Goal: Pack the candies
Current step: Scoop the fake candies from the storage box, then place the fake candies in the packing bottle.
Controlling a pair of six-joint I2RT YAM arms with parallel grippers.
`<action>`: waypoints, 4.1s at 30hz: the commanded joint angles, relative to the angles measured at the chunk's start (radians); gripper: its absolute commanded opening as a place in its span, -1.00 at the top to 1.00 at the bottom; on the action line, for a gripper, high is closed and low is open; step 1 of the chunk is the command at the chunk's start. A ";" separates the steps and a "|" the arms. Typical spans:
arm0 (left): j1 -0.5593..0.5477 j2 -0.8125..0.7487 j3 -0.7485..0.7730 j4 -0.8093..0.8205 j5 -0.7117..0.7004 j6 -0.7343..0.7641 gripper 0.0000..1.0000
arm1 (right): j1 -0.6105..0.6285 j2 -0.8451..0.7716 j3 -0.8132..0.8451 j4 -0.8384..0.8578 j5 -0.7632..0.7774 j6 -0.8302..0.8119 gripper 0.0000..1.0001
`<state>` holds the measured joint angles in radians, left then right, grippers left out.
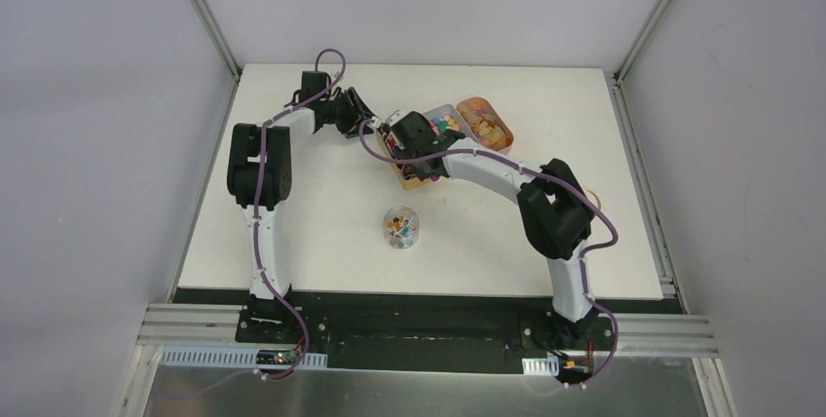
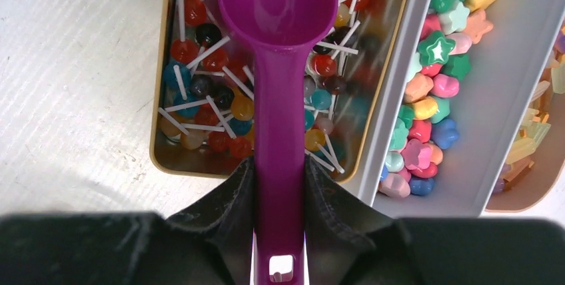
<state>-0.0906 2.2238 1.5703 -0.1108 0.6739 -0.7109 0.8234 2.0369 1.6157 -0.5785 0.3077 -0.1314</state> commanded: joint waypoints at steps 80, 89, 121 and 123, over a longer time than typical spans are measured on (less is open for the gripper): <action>0.052 -0.897 -0.554 -0.331 -0.275 0.410 -0.98 | 0.343 -0.978 -0.619 -0.212 0.007 -0.449 1.00; 0.051 -0.898 -0.556 -0.331 -0.281 0.407 -0.98 | 0.403 -0.931 -0.579 -0.298 0.093 -0.451 1.00; 0.052 -0.890 -0.550 -0.351 -0.298 0.402 -0.98 | 0.512 -0.776 -0.412 -0.486 0.294 -0.465 1.00; 0.051 -0.887 -0.550 -0.351 -0.289 0.403 -0.98 | 0.511 -0.779 -0.410 -0.488 0.303 -0.463 1.00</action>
<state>-0.0383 1.3533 1.0161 -0.4744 0.3683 -0.3241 1.3296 1.2636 1.1522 -1.0531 0.5541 -0.5858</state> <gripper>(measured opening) 0.991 0.296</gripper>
